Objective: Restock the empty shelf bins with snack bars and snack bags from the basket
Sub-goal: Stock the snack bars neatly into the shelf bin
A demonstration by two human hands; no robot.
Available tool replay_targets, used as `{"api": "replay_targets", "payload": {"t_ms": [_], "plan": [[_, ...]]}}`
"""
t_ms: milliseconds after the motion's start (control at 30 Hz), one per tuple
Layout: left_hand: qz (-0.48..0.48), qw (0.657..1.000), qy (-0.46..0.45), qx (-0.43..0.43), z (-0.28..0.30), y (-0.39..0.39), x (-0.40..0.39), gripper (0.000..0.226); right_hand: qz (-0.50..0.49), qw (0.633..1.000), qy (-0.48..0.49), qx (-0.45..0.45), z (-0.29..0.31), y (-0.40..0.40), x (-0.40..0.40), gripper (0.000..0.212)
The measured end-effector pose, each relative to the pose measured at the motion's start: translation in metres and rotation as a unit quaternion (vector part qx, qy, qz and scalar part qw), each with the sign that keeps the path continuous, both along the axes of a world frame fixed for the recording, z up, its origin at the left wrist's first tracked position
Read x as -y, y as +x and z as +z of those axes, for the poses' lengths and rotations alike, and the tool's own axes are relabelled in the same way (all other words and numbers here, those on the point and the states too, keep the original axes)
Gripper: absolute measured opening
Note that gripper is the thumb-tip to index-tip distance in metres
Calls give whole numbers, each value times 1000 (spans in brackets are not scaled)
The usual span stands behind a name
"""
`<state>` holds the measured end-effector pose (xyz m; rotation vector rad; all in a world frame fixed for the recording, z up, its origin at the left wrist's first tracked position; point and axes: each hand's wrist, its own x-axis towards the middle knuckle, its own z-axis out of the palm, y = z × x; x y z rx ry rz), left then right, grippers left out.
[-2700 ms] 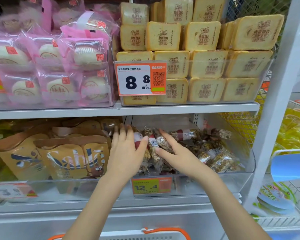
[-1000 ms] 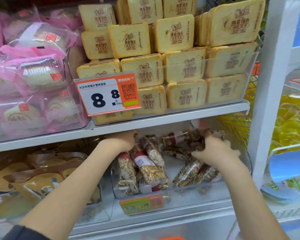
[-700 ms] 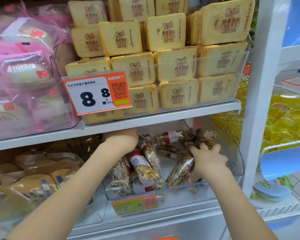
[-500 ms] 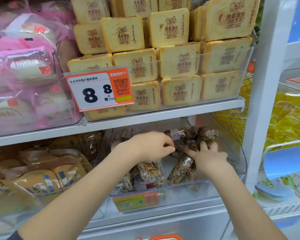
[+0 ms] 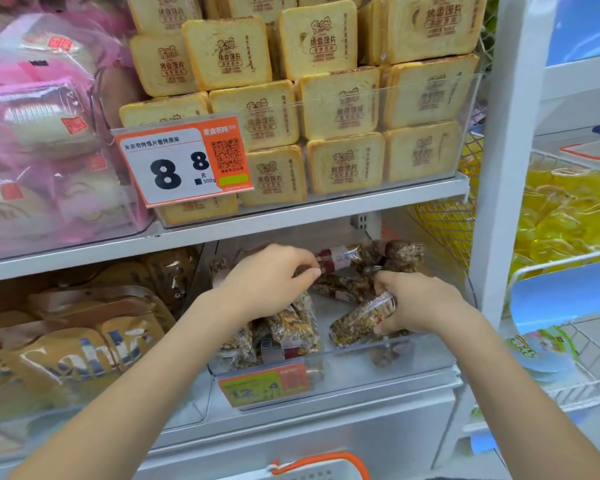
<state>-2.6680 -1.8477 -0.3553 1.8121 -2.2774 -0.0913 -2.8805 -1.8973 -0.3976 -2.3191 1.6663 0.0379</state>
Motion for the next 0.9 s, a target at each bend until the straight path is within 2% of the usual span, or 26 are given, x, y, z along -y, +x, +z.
{"api": "replay_targets", "payload": {"t_ms": [67, 133, 233, 333, 400, 500, 633, 700, 767, 800, 900], "plan": [[-13, 1000, -13, 7, -1, -9, -2, 27, 4, 998, -40, 41, 2, 0, -6, 54], [-31, 999, -15, 21, 0, -18, -3, 37, 16, 991, -107, 76, 6, 0, -13, 46], [-50, 998, -8, 43, 2, -26, 0, 79, 26, 968, -186, 167, 15, -2, -21, 44], [-53, 995, -34, 74, 2, -34, 1, 106, 23, 936, -171, 306, 23, -7, -24, 44], [-60, 986, -86, 128, -3, -39, 2, 111, 20, 918, -174, 356, 25, -8, -23, 43], [-42, 980, -135, 140, -8, -45, 9, 114, 7, 889, -189, 416, 25, -7, -23, 40], [-39, 961, -226, 155, -11, -49, 18, 99, -26, 856, -170, 487, 24, 1, -19, 38], [-33, 973, -161, 161, -5, -45, 19, 94, -28, 849, -110, 516, 20, 2, -16, 39], [29, 983, -38, 178, 3, -36, 20, 89, -33, 835, -20, 549, 19, 1, -16, 48], [66, 982, 3, 176, 5, -30, 21, 83, -35, 838, -4, 545, 19, 0, -16, 56], [177, 974, 133, 57, 11, -9, 31, 52, -52, 873, -20, 485, 16, -6, -15, 71]]}}
